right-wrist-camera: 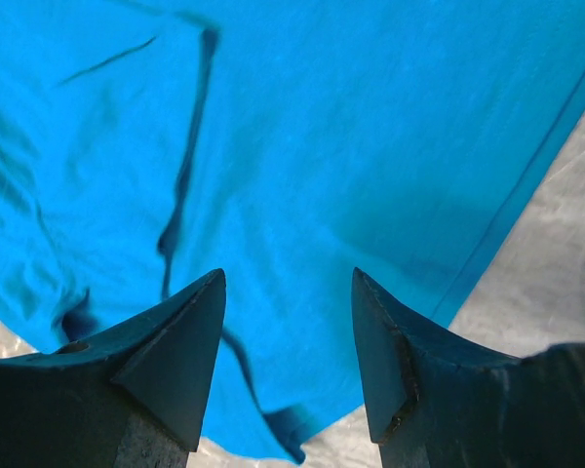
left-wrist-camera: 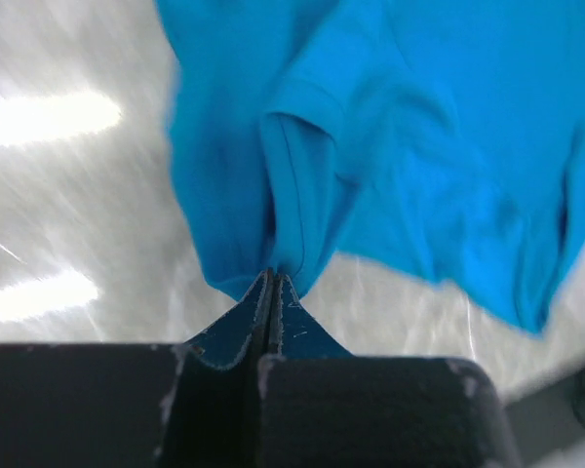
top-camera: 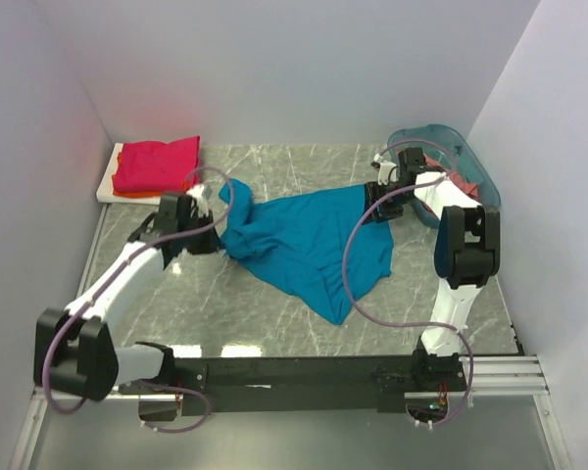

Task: Fold and stack the t-shirts
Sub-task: Flatten the tshirt out

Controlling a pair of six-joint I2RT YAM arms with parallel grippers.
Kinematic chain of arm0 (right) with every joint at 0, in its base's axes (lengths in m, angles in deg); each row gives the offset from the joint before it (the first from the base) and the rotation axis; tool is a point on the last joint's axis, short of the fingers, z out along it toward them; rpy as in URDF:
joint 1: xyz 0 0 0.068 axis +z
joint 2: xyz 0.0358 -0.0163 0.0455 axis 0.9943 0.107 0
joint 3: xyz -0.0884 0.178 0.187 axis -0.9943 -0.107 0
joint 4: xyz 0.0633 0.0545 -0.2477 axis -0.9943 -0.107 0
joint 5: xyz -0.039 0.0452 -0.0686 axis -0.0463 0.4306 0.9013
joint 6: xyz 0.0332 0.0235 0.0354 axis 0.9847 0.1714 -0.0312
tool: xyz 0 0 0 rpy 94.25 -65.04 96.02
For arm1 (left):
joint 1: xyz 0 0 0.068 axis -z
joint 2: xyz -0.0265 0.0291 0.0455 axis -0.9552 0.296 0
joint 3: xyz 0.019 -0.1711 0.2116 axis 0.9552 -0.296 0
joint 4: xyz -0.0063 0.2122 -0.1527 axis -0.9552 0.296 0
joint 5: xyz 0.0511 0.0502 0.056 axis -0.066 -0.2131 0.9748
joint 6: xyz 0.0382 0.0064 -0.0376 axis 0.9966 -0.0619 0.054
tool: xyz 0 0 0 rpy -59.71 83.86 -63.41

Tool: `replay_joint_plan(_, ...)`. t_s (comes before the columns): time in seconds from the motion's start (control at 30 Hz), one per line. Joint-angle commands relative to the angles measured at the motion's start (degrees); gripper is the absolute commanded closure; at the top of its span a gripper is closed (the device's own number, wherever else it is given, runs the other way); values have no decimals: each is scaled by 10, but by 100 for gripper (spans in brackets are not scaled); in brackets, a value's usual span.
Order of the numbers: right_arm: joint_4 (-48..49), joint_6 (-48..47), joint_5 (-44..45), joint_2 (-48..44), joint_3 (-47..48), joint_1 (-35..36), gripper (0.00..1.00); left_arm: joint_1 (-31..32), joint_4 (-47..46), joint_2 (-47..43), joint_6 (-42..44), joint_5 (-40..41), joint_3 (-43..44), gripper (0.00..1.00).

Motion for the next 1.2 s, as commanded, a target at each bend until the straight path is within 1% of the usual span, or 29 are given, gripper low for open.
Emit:
replay_joint_plan(0.0,5,-36,-25,-62,-24,0,39,-1,-2,-56,-57,-114,-65,100)
replay_joint_plan(0.1,-4,-69,-45,-95,-49,6,39,1,16,-101,-108,-186,-108,100)
replay_joint_plan(0.13,-5,-75,-48,-102,-56,8,39,7,19,-117,-133,-199,-119,99)
replay_joint_plan(0.17,-6,-85,-52,-118,-61,10,39,10,20,-154,-147,-207,-140,100)
replay_joint_plan(0.27,-17,-101,-64,-136,-73,21,39,25,21,-223,-195,-239,-174,99)
replay_joint_plan(0.37,-36,-125,-84,-149,-78,48,39,33,44,-263,-224,-240,-189,99)
replay_joint_plan(0.47,-40,-143,-81,-171,-91,88,39,35,80,-266,-227,-216,-193,99)
replay_joint_plan(0.53,-36,-149,-78,-184,-101,107,38,39,86,-256,-226,-226,-198,99)
replay_joint_plan(0.6,-53,-178,-101,-201,-108,124,38,50,85,-248,-234,-236,-208,99)
replay_joint_plan(0.63,-60,-195,-127,-208,-111,130,38,72,79,-246,-244,-237,-214,99)
replay_joint_plan(0.7,-81,-239,-138,-225,-121,158,38,98,72,-242,-255,-228,-215,99)
replay_joint_plan(0.73,-89,-261,-158,-230,-125,168,38,124,72,-235,-256,-225,-210,99)
replay_joint_plan(0.77,-95,-312,-173,-242,-129,180,38,136,72,-231,-253,-226,-204,99)
replay_joint_plan(0.8,-105,-341,-190,-250,-141,198,38,147,71,-227,-248,-226,-197,99)
replay_joint_plan(0.83,-110,-412,-233,-264,-147,210,38,167,74,-216,-241,-220,-179,99)
replay_joint_plan(0.9,-125,-501,-273,-275,-161,238,36,178,95,-207,-227,-200,-161,99)
replay_joint_plan(0.93,-117,-549,-284,-278,-165,247,35,186,104,-199,-223,-196,-148,99)
replay_joint_plan(0.97,-105,-555,-278,-276,-159,259,35,189,109,-198,-221,-194,-144,99)
replay_joint_plan(1.0,-95,-564,-268,-269,-150,288,34,192,112,-199,-222,-191,-141,99)
replay_joint_plan(1.07,-94,-576,-242,-234,-124,316,34,199,119,-209,-223,-186,-138,100)
replay_joint_plan(1.1,-96,-581,-223,-221,-97,327,34,199,120,-213,-227,-184,-140,99)
replay_joint_plan(1.17,-74,-566,-200,-193,-79,359,34,200,121,-224,-228,-185,-145,99)
